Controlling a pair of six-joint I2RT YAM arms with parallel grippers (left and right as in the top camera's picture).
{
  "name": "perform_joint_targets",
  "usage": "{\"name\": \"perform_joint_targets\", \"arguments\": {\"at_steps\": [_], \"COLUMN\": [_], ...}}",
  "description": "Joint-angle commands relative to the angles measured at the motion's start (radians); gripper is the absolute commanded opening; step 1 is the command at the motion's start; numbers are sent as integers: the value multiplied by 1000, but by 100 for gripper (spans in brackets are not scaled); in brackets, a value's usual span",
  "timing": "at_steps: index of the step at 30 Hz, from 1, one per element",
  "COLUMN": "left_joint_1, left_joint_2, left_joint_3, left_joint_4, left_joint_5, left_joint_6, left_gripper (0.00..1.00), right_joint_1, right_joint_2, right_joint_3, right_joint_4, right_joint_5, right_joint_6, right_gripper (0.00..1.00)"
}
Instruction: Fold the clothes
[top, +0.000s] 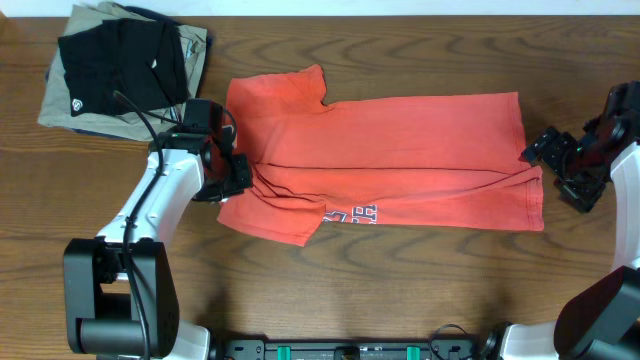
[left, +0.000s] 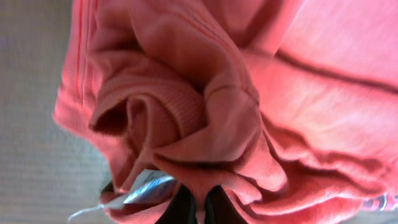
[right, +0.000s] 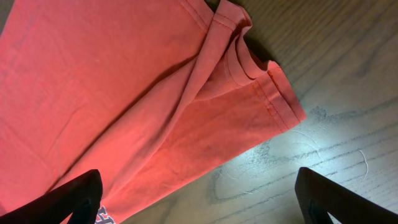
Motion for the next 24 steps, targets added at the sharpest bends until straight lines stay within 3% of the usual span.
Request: {"name": "perform_joint_targets", "arguments": {"at_steps": [1, 8, 14, 18, 21, 24], "left_joint_1": [4, 4, 7, 36, 95, 168], "left_joint_2": [-11, -11, -11, -11, -11, -11], "left_joint_3": [15, 15, 15, 15, 14, 3], "left_joint_4": [27, 58, -31, -129, -188, -207], "left_joint_5": [3, 3, -8, -108, -138, -127], "left_joint_6": [9, 10, 9, 2, 12, 18], "left_gripper": [6, 7, 39, 72, 83, 85], "right_joint_1": [0, 16, 24, 24, 24, 24], "right_joint_2": [-2, -2, -2, -2, -2, -2], "right_joint_3": [-6, -6, -6, -6, -6, -6], "right_joint_4": [0, 4, 1, 0, -4, -7], "right_joint_5": [-8, -8, -6, -4, 0, 0], "right_joint_6": [-10, -10, -11, -33, -46, -52], "right_gripper": [97, 98, 99, 99, 99, 99]}}
